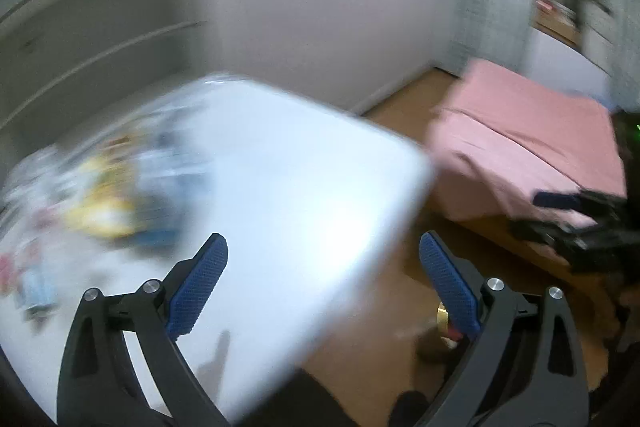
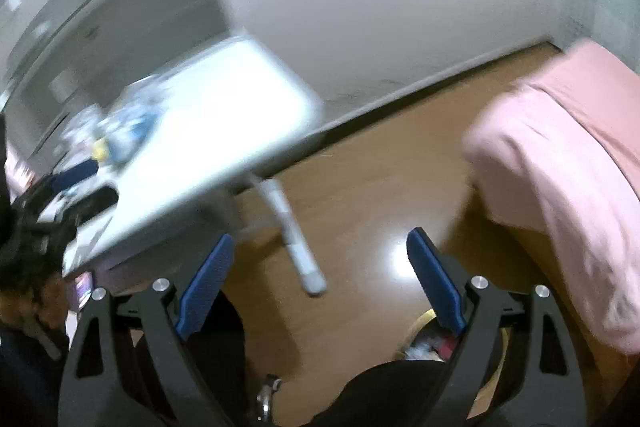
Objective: Collect trash
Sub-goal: 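Grasp the pink ice-cream box with the left tool while the right tool grasps the printed wrapper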
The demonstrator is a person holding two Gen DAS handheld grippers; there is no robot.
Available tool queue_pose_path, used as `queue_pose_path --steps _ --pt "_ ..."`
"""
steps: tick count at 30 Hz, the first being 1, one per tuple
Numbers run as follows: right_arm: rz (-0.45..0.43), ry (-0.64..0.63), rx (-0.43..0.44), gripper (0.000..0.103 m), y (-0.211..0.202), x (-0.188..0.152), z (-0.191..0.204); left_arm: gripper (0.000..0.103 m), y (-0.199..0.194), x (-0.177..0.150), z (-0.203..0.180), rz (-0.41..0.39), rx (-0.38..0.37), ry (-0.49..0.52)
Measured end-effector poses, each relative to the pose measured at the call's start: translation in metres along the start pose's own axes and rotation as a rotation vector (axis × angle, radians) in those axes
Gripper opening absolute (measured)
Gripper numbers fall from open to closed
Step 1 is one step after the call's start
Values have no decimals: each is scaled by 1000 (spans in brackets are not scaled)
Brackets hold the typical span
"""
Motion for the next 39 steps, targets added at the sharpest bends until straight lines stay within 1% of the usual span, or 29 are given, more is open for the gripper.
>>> queue_pose_path --steps 1,3,6,9,10,12,15,18,22,24,27,29,30,31,33,34,36,37,39 --pt "8 -34 27 85 6 4 21 94 -10 -4 35 1 55 -50" --pt "27 -112 84 85 18 11 69 94 -25 -11 81 0 122 -110" --pt "50 -212 179 85 33 19 138 94 -57 -33 168 3 272 -228" --pt "72 -312 284 85 43 27 214 94 -80 -57 236 36 372 -312" --pt "81 -351 310 85 46 29 239 94 -87 -65 257 48 399 -333" --pt "105 -416 361 85 51 26 284 94 -92 -76 294 72 429 -371" --pt "129 -500 409 85 60 25 343 94 -91 -91 337 106 429 -415" --pt "155 -550 422 85 71 21 384 94 -77 -95 350 135 403 -407" --pt "183 -581 429 84 83 12 410 94 -53 -88 360 171 413 -339" --pt "200 -594 421 84 91 8 419 94 -42 -83 365 185 419 -318" --pt "221 -603 405 83 102 4 423 93 -31 -81 364 208 403 -281" --pt "234 -606 394 81 109 3 426 91 -27 -82 367 194 393 -278" --pt "239 -612 386 81 113 2 429 84 -27 -81 367 188 380 -278" --pt "242 -618 378 80 117 1 432 70 -24 -82 369 189 366 -273" --pt "253 -625 361 78 125 1 437 56 -19 -84 371 205 354 -266" --pt "259 -627 356 78 130 1 440 49 -19 -86 372 206 330 -274" --pt "262 -628 339 78 137 4 445 41 -20 -86 374 198 324 -272" --pt "262 -629 329 77 141 5 448 41 -21 -87 375 199 327 -270" --pt "267 -623 300 72 151 10 454 41 -24 -89 376 195 326 -291"
Point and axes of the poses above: each gripper's, at about its wrist camera, not at the fingertips, and y roughly the way its jaws point, z to its left, x to its top, the point moved 2 cm from there along y, roughly the way its jaws point, and after that the axes turned 3 degrees about y, right-handed, at the moved point
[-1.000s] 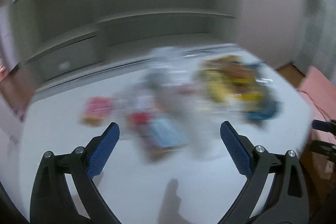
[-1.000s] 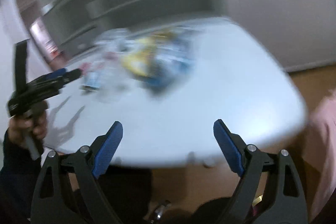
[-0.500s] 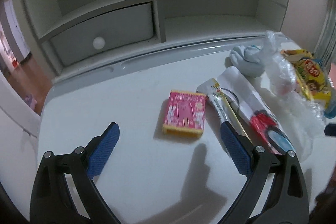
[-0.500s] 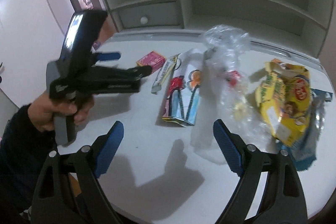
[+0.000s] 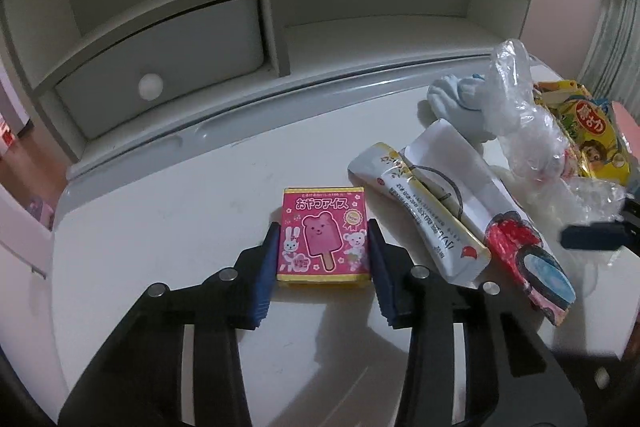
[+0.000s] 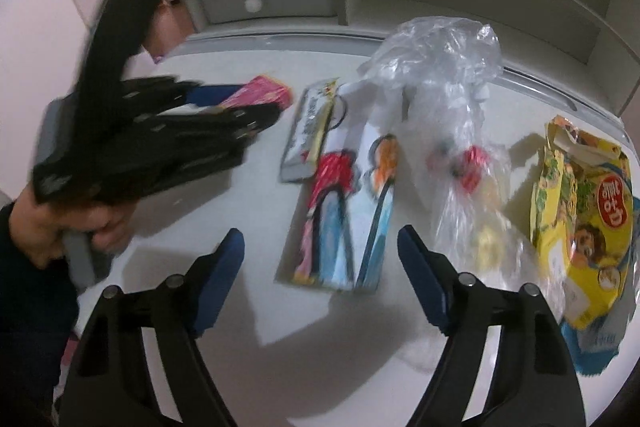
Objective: Collect trash
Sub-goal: 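Grasp the pink ice-cream box with the left tool while the right tool grasps the printed wrapper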
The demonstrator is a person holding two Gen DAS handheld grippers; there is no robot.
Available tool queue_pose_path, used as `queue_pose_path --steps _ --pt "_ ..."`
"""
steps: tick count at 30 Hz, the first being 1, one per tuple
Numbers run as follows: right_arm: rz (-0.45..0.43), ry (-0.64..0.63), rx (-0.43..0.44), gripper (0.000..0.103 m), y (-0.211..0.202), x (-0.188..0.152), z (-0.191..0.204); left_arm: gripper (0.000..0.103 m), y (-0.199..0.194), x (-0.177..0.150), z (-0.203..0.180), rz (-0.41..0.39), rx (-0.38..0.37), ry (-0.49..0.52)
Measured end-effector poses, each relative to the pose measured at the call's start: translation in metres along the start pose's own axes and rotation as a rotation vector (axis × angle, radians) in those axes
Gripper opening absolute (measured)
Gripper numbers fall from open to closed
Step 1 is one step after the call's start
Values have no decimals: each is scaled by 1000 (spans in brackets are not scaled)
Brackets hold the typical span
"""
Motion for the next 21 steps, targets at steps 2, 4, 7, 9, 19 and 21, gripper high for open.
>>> queue_pose_path --steps 2,4,7,9,19,21 --pt "15 2 -21 64 9 6 -2 41 -7 -4 4 -9 1 -25" --pt "31 -1 -40 59 17 11 -2 41 -20 -9 6 -29 13 -42" --pt "45 -5 -83 31 23 11 -3 41 -39 -17 6 -53 8 -63" --pt "41 5 -77 26 18 9 -3 41 -48 -19 -1 -71 18 -51" --pt "-81 54 79 24 -56 -5 -2 41 -92 -28 -33 -139 33 -28" --pt "-102 73 89 24 -72 -10 -8 41 -100 -27 -43 -151 26 -19"
Point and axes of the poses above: each gripper's, at about its wrist camera, not at the fingertips, and y roughly the way its jaws point, z to its left, x to its top, the point moved 2 cm from there along y, roughly the way its jaws point, and after that the axes turned 3 degrees about y, right-handed, at the moved point
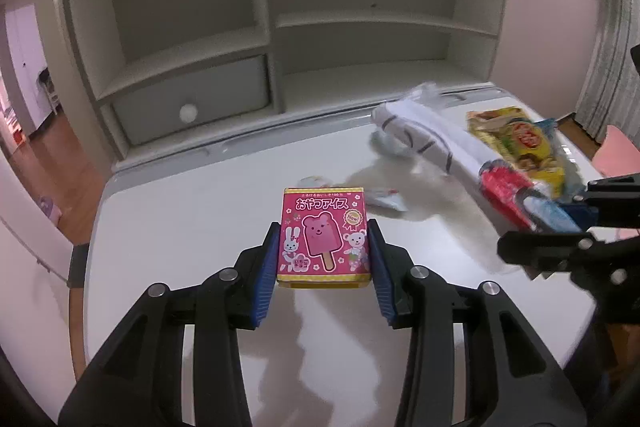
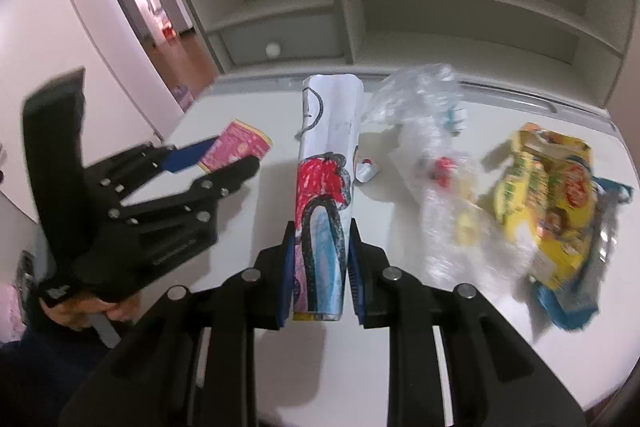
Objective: Collect trash
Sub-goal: 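Grasp the pink ice-cream box with the left tool while the right tool grasps the printed wrapper, then carry the pink box and rolled drawn paper to the bin and open both tools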
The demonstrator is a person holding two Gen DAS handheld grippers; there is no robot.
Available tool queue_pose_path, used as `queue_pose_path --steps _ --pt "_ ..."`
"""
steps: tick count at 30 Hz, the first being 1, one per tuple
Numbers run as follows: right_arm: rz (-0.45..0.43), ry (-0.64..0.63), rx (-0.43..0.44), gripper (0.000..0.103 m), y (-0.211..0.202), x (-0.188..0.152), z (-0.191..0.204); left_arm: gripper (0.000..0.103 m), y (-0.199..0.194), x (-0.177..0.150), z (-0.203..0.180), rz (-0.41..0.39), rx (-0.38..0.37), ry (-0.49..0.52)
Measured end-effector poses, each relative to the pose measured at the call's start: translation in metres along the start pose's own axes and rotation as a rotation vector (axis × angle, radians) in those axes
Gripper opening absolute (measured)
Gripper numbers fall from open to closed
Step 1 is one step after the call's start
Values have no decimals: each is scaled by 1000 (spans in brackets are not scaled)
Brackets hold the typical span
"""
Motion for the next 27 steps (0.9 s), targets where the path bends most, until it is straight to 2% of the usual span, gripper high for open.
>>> queue_pose_path --steps 5,10,14,18,23,27 --pt "-64 58 -71 24 -51 -22 -36 41 -17 8 -55 -32 -72 60" --pt "-115 206 -198 24 -110 -75 -115 41 -27 14 -148 -62 -216 160" --pt "-153 344 -316 24 -163 -139 -180 41 -36 13 -235 -74 -336 268" --pt "-187 511 -432 24 -217 -218 -242 41 -46 2 -327 -70 -474 381" --pt "-203 713 -555 24 -267 -325 -297 41 -57 -30 -447 -47 -658 531" --pt "-198 866 -626 24 -292 -410 -323 41 -61 -68 -525 -17 -764 642"
Point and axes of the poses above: each gripper's, at about its wrist camera, not at the fingertips, and y roughly the way its jaws point, z to its left, x to its top, the point moved 2 cm from there along y, roughly the way its jaws point, and after that the axes turned 3 degrees about y, right-handed, at the moved point
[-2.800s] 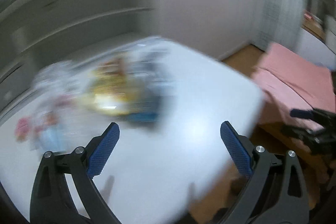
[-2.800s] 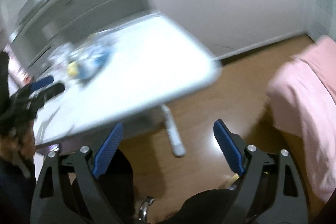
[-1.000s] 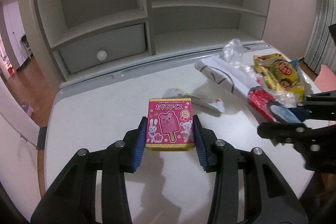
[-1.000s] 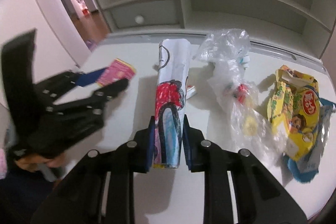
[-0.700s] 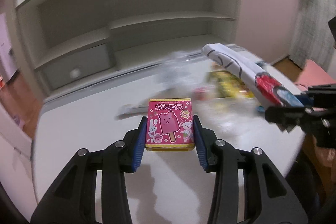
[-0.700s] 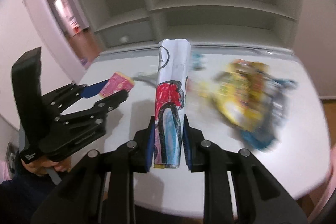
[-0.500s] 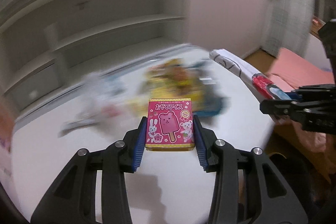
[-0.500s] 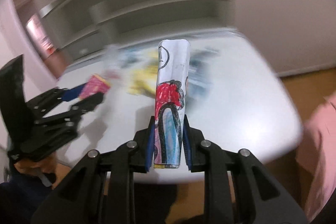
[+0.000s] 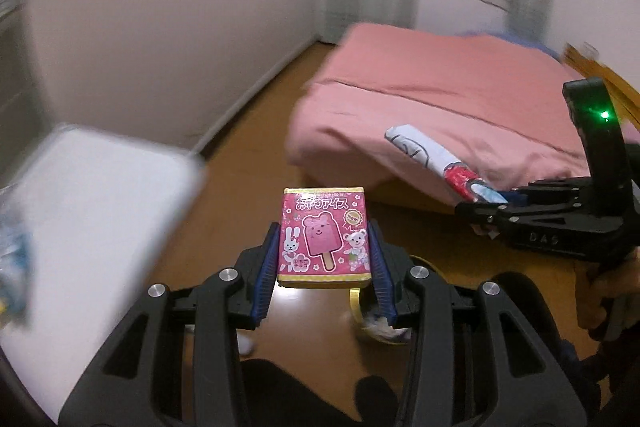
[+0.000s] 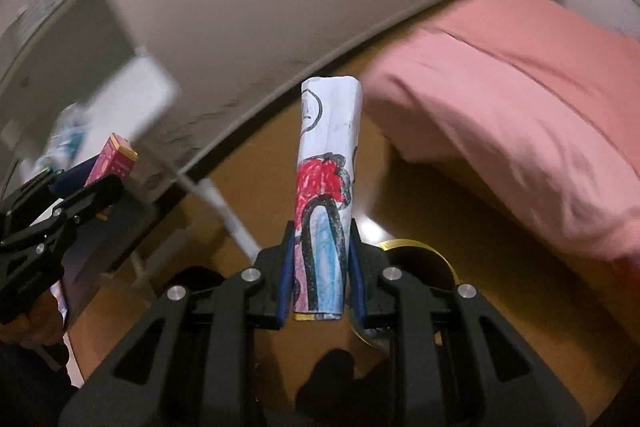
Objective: Collect trash
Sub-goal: 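Carry the pink box and rolled drawn paper to the bin and open both tools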
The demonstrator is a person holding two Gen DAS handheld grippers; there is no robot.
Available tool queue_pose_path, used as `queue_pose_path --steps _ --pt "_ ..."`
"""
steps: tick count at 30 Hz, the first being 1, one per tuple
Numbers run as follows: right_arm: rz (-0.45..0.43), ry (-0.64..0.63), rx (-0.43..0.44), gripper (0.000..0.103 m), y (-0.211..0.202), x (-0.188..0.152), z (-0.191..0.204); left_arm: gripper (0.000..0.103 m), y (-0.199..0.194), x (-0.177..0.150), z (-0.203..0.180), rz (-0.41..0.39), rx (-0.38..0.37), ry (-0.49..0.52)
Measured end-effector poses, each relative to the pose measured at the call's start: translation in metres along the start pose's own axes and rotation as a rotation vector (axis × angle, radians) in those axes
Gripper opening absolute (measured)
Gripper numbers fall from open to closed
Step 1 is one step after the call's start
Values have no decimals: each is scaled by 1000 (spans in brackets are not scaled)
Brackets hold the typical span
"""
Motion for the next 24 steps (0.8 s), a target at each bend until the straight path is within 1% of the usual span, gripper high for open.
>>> queue_pose_path --steps 1,4,6,8,10,13,16,20,24 --pt "5 27 -20 24 0 -7 -20 41 19 1 -19 18 -34 22" --pt "34 84 -79 24 6 -30 -62 41 57 -3 -54 60 -99 55" --pt "50 124 -100 24 11 -41 -86 41 78 -10 -73 91 -122 78" --pt "80 141 -112 24 20 -52 -99 41 93 -20 -91 121 -153 115" --pt "120 165 -110 24 33 -65 -112 41 106 -26 -103 139 -157 150" --pt "163 177 -99 24 46 -77 -115 41 116 -33 -110 160 -182 152" --pt "193 187 -82 24 55 -86 -122 41 124 -40 -108 177 -183 160" --pt "206 183 -78 24 64 -87 -123 41 134 -45 -107 200 -176 149" --pt "204 178 -75 24 62 -85 -116 41 135 -48 -100 219 -165 131"
Point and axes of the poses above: each gripper's, at about its wrist camera, not at the fingertips, and y roughly the way its jaws point, z to its left, x to its top, the point moved 2 cm from there along y, roughly the way its jaws point, and after that the axes turned 3 degrees about y, right-handed, at the moved point
